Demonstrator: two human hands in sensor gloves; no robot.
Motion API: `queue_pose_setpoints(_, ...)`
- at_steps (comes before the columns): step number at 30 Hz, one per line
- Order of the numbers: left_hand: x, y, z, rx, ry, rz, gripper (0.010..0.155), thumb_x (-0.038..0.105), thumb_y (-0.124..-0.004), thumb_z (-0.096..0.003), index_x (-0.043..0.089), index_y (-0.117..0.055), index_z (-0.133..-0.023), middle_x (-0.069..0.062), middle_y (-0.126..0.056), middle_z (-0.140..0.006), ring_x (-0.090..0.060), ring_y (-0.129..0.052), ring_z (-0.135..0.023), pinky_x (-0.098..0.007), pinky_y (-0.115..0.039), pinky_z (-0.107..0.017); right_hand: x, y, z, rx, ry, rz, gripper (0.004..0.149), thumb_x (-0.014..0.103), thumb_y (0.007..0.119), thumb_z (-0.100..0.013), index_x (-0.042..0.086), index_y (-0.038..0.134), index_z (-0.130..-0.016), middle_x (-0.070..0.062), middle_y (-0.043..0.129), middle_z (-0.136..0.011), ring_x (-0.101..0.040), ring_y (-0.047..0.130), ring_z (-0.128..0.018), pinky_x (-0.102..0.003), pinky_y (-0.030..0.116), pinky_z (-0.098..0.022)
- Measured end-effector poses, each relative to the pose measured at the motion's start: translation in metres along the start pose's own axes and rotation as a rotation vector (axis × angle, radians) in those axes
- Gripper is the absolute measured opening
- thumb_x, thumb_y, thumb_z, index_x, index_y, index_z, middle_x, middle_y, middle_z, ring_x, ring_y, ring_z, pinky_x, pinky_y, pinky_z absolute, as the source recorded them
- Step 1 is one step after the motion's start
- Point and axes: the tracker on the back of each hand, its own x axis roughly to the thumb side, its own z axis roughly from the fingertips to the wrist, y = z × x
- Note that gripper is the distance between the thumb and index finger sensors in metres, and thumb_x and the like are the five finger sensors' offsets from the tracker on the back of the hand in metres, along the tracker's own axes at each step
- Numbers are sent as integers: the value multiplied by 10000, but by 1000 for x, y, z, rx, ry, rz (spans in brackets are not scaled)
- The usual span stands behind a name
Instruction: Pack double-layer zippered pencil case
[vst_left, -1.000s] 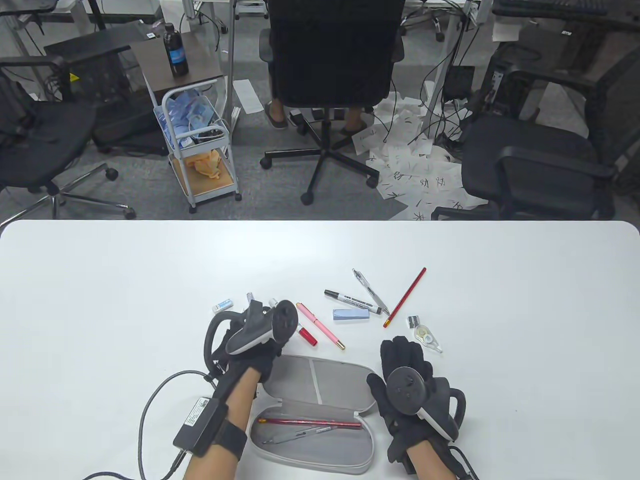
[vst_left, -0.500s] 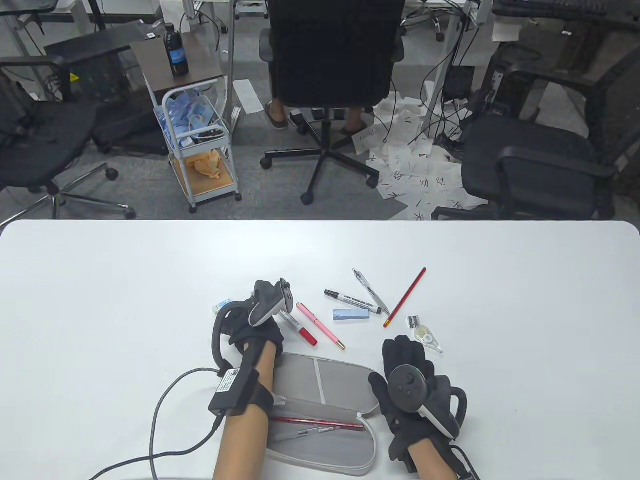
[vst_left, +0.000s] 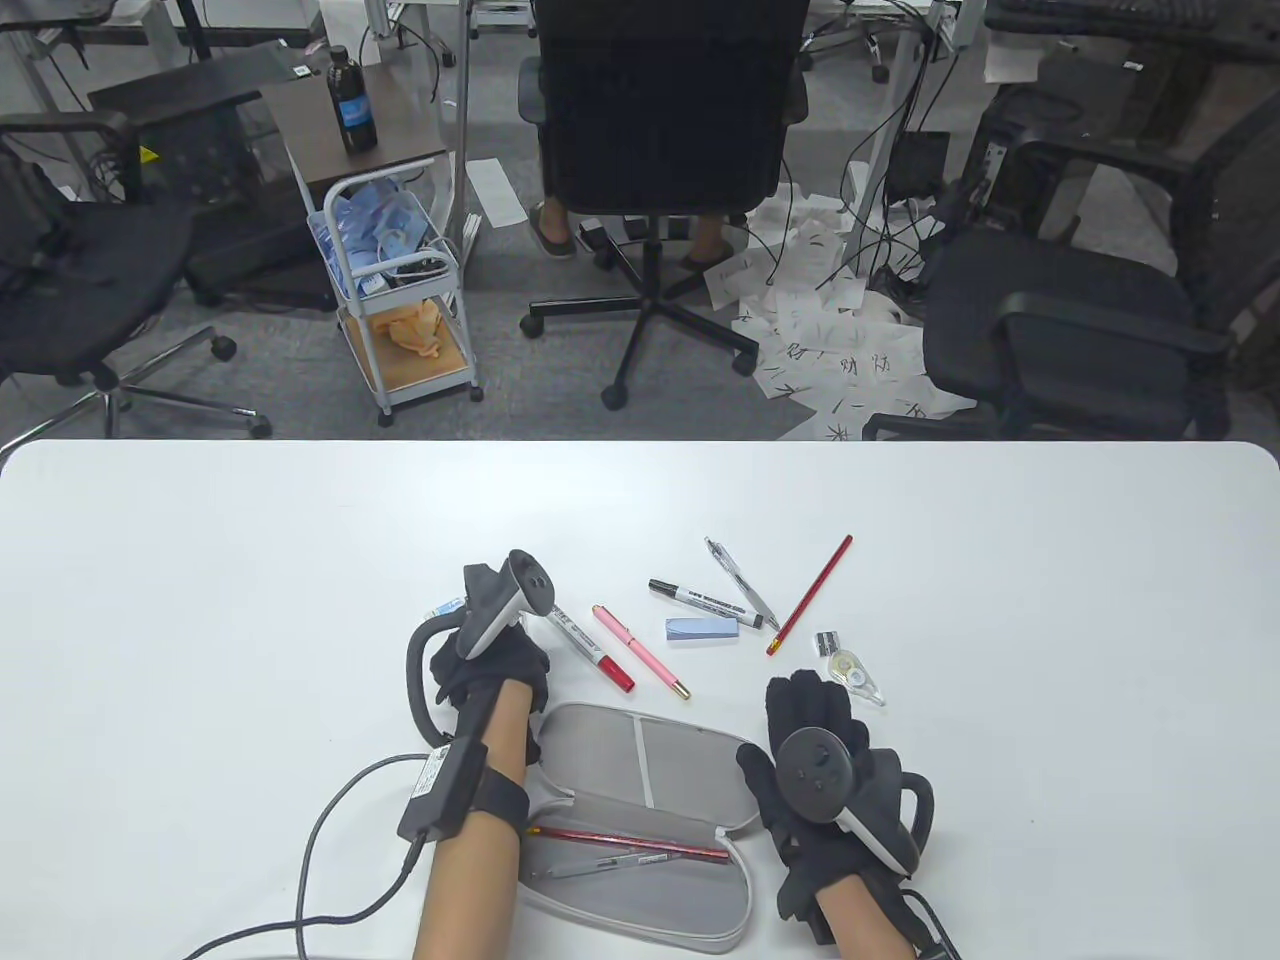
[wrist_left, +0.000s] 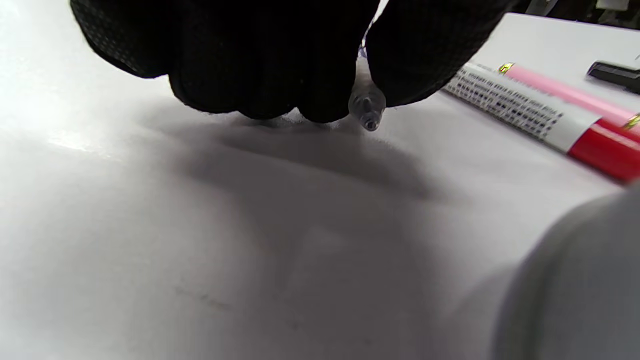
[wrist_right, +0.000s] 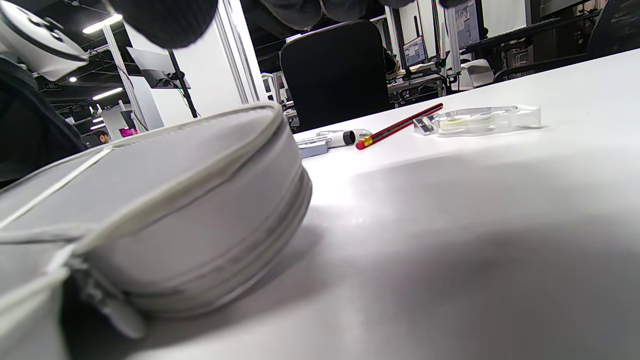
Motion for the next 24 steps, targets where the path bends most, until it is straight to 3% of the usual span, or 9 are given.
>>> queue_pose_setpoints(5,-13,30,33,78,-127,36,471,425,-876,-550,55,-925,-836,-204,-918,-822,-396,-902,-709,-663,-718,-638,0,0,-2,-1,-1,-1,712,510,571,-519,159,330,-1090,-156,271,-1162,-403,266,-1007,-564,355,-698)
queue_pose_setpoints(7,-14,39,54,107,-252,47,472,427,-876,-549,59,-920,-840,-204,-913,-826,-396,-897,-714,-662,-714,-642,0,-1,-2,-3,-3,-2,712,510,571,-519,160,330,-1090,-157,270,-1162,-403,266,-1007,-564,355,-698)
queue_pose_setpoints(9,-10,38,87,121,-477,32,470,415,-879,-549,57,-914,-850,-205,-899,-843,-404,-882,-729,-668,-697,-650,1,-2,-2,-9,-6,-2,713,510,571,-519,159,330,-1090,-155,271,-1162,-402,266,-1007,-564,355,-698)
queue_pose_setpoints(13,-4,6,143,151,-902,-180,451,384,-879,-545,89,-898,-885,-177,-870,-900,-401,-847,-782,-688,-634,-697,1,-1,-2,-11,-8,-5,711,509,571,-518,160,331,-1089,-154,271,-1162,-399,268,-1008,-563,356,-698)
queue_pose_setpoints(16,-2,-30,165,105,-1072,-362,440,421,-867,-535,154,-904,-882,-116,-896,-904,-351,-880,-795,-658,-664,-708,0,-1,-1,-12,-8,-3,711,510,571,-518,160,332,-1089,-155,272,-1161,-400,269,-1007,-563,357,-698)
queue_pose_setpoints(19,0,-61,171,57,-1071,-421,435,377,-865,-543,139,-871,-908,-129,-838,-952,-381,-812,-846,-673,-617,-722,1,-1,0,-8,-6,1,707,506,572,-520,163,334,-1090,-154,272,-1162,-400,267,-1007,-563,354,-698)
queue_pose_setpoints(24,3,-82,170,93,-1075,-534,433,391,-855,-536,165,-863,-905,-107,-831,-958,-371,-805,-855,-647,-629,-718,1,-1,1,-10,-8,4,707,507,571,-519,163,334,-1090,-153,272,-1162,-399,267,-1007,-562,353,-698)
